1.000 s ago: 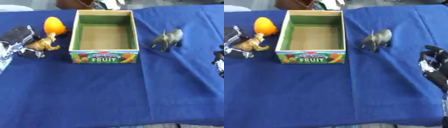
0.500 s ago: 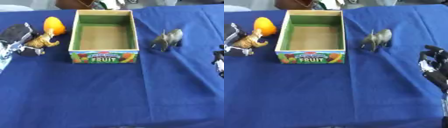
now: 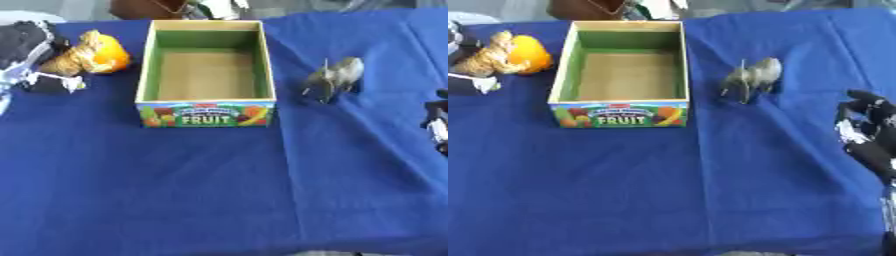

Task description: Pick up objects on the table and place them in the box.

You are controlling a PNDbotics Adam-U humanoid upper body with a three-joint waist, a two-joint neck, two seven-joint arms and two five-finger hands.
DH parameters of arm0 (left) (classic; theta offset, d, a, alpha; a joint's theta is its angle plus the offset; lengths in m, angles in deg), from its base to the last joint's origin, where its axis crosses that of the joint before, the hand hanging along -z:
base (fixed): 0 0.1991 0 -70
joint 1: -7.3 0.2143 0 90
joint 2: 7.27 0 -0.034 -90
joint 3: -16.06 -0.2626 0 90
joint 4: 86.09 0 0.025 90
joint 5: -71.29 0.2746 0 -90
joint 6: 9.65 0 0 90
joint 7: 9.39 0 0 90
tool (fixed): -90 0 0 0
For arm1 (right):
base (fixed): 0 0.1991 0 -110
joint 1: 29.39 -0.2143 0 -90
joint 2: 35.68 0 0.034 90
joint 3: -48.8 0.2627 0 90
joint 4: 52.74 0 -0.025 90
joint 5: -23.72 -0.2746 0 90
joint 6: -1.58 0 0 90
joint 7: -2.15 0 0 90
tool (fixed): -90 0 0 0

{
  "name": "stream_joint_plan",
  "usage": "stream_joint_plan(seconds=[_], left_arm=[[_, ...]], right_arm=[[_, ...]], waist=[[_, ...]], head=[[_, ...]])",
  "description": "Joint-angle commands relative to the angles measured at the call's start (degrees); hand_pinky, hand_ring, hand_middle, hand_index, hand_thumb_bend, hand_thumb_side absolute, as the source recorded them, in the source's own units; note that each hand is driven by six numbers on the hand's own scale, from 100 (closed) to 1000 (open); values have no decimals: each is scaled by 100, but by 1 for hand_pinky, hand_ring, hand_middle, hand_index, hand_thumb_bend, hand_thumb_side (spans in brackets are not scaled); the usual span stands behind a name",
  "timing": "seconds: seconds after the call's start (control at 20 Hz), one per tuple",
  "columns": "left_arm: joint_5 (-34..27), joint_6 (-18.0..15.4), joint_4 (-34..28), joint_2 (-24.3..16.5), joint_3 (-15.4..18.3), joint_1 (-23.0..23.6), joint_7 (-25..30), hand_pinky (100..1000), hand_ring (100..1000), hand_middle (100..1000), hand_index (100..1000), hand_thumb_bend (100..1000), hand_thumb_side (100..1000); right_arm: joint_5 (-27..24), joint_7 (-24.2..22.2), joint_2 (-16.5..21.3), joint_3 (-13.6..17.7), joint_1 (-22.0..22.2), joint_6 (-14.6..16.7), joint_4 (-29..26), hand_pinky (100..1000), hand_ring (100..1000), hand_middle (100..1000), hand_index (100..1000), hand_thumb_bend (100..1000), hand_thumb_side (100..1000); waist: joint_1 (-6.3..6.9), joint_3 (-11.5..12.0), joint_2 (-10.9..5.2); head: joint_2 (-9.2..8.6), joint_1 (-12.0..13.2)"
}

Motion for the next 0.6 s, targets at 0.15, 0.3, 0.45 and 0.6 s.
stream_joint_plan(seconds=[0.15,0.3,0.45,0.6], left_arm=[[-11,-84,-297,-219,-24,-494,87,514,222,100,225,226,177],[36,-208,-296,-31,-191,-870,193,513,226,100,229,225,177],[70,-302,-202,214,-319,-1171,231,513,231,100,234,224,176],[198,-424,-41,481,-458,-1451,247,516,243,100,245,221,175]], right_arm=[[16,-22,91,5,-48,15,-64,594,797,602,815,100,257],[5,-53,87,-31,-77,35,-55,594,797,602,815,100,254],[-8,-81,78,-61,-114,57,-48,594,797,602,815,100,249],[-20,-111,75,-95,-157,85,-34,594,797,602,815,100,247]], waist=[[-14,-30,-134],[-29,-97,-121],[-52,-171,-90],[-67,-269,-52]], head=[[-58,26],[-75,97],[-101,137],[-130,213]])
